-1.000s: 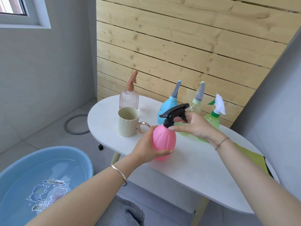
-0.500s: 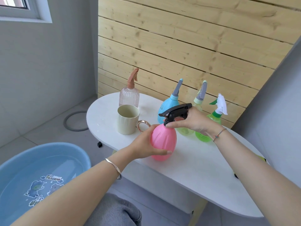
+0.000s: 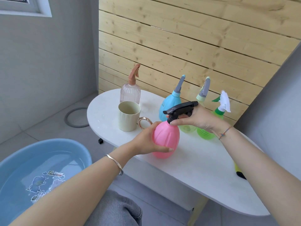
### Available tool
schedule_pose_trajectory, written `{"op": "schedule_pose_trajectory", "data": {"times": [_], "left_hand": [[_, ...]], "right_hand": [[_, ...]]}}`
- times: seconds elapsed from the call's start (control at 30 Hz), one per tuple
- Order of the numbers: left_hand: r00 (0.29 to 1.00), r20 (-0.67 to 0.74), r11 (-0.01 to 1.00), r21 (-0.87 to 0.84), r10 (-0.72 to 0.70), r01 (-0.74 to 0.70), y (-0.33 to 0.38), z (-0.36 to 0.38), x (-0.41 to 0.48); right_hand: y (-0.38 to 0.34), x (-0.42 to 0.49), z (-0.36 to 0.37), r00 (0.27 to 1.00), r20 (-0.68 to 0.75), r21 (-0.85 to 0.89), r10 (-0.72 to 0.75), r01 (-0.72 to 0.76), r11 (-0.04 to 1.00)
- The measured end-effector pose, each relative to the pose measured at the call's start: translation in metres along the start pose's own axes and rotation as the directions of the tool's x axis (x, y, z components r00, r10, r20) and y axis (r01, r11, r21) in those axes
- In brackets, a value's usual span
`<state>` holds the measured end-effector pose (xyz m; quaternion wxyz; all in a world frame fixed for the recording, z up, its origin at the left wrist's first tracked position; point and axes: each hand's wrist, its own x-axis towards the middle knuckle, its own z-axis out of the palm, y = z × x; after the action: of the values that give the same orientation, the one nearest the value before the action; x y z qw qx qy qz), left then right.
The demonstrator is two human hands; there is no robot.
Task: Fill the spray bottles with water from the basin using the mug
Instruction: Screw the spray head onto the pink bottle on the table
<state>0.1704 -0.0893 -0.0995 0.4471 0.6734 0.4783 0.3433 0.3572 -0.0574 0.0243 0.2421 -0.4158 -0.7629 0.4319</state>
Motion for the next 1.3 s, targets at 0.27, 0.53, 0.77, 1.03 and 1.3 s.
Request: {"op": "schedule_pose_trajectory", "data": {"times": [0.27, 0.53, 0.77, 1.03, 1.3], "left_hand": [[0.999, -0.035, 1.000, 0.029, 0.004, -0.003, 0.000, 0.004, -0.002], [0.999, -0.055, 0.999, 0.037, 0.000, 0.002, 0.002, 0.006, -0.001], [0.998, -0.068, 0.999, 0.041, 0.001, 0.002, 0.000, 0.007, 0.001], [0.997, -0.081, 0.999, 0.044, -0.005, 0.009, 0.002, 0.008, -0.001], [0.996, -0.091, 0.999, 0.032, -0.008, 0.011, 0.003, 0.009, -0.001]], "right_hand": [[0.005, -0.012, 0.033, 0.950, -0.295, -0.074, -0.102, 0.084, 0.994], [-0.002, -0.042, 0.044, 0.995, -0.084, 0.151, 0.058, -0.045, 0.988], [0.005, -0.055, 0.010, 0.990, -0.022, 0.029, 0.140, -0.140, 0.990], [0.009, -0.028, 0.029, 0.995, -0.058, 0.253, 0.082, -0.065, 0.965], [0.019, -0.038, 0.024, 0.962, -0.273, 0.039, 0.024, -0.014, 0.999]]}}
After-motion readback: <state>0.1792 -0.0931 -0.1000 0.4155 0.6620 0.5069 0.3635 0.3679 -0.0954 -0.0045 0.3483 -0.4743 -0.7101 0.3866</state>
